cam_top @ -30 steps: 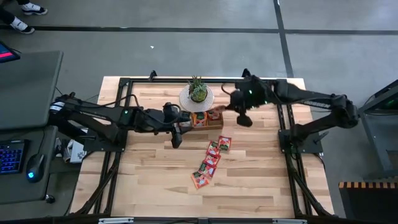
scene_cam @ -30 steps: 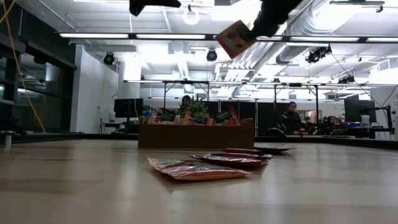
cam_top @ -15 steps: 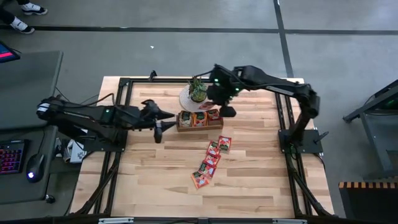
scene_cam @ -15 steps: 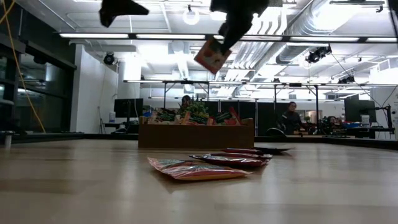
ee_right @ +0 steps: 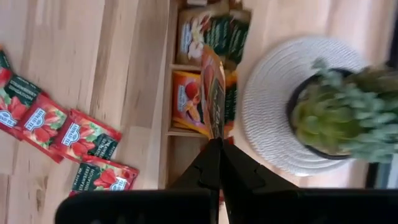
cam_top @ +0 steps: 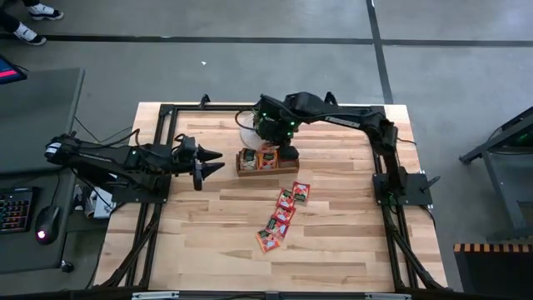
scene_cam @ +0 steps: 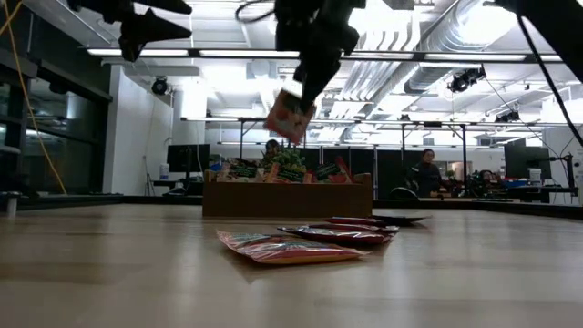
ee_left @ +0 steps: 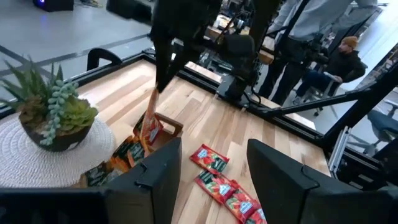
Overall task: Pick & Place Tea
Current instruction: Put the bottom orange tea bag into the middle section of the wooden organizer, then put the orange tea bag into the middle section of the wooden organizer
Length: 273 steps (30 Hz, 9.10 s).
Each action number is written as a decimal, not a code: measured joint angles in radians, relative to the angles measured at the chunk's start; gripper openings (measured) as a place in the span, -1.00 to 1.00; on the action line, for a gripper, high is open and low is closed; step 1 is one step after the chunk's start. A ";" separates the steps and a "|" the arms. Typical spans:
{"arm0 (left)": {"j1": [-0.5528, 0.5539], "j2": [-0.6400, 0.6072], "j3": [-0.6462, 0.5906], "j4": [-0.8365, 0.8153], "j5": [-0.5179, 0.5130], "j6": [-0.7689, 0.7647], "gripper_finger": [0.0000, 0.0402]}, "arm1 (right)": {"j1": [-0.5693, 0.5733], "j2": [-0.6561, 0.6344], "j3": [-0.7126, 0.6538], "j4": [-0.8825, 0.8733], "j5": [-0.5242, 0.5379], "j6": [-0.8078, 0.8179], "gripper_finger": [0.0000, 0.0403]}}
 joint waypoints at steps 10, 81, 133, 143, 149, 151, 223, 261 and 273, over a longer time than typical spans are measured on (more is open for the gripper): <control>0.000 -0.069 -0.047 -0.006 0.001 0.002 -0.10 | 0.000 0.131 0.000 -0.029 0.004 0.027 -1.00; 0.000 -0.077 -0.055 -0.060 0.047 -0.023 -0.10 | 0.018 0.193 -0.003 0.106 0.005 0.098 -0.16; -0.068 0.258 -0.054 0.024 0.303 -0.126 -0.10 | 0.461 0.128 0.253 -0.182 0.236 0.672 -0.99; -0.215 0.486 -0.054 0.230 0.271 -0.252 -0.10 | 0.557 0.127 0.179 -0.089 0.260 0.890 -1.00; -0.300 0.610 -0.054 0.390 0.196 -0.363 -0.10 | 0.644 0.119 -0.008 0.097 0.197 1.051 -1.00; -0.326 0.646 -0.054 0.422 0.169 -0.409 -0.10 | 0.682 0.095 -0.092 0.178 0.193 1.114 -1.00; -0.332 1.098 0.060 0.610 0.201 -0.754 -0.10 | 0.790 0.041 -0.819 1.173 0.328 1.189 -1.00; -0.113 1.182 0.393 0.053 0.656 -0.761 -0.10 | 0.793 0.044 -0.821 1.216 0.321 1.134 -1.00; -0.117 1.293 0.462 0.109 0.750 -0.749 -0.10 | 0.795 0.044 -0.821 1.214 0.321 1.126 -1.00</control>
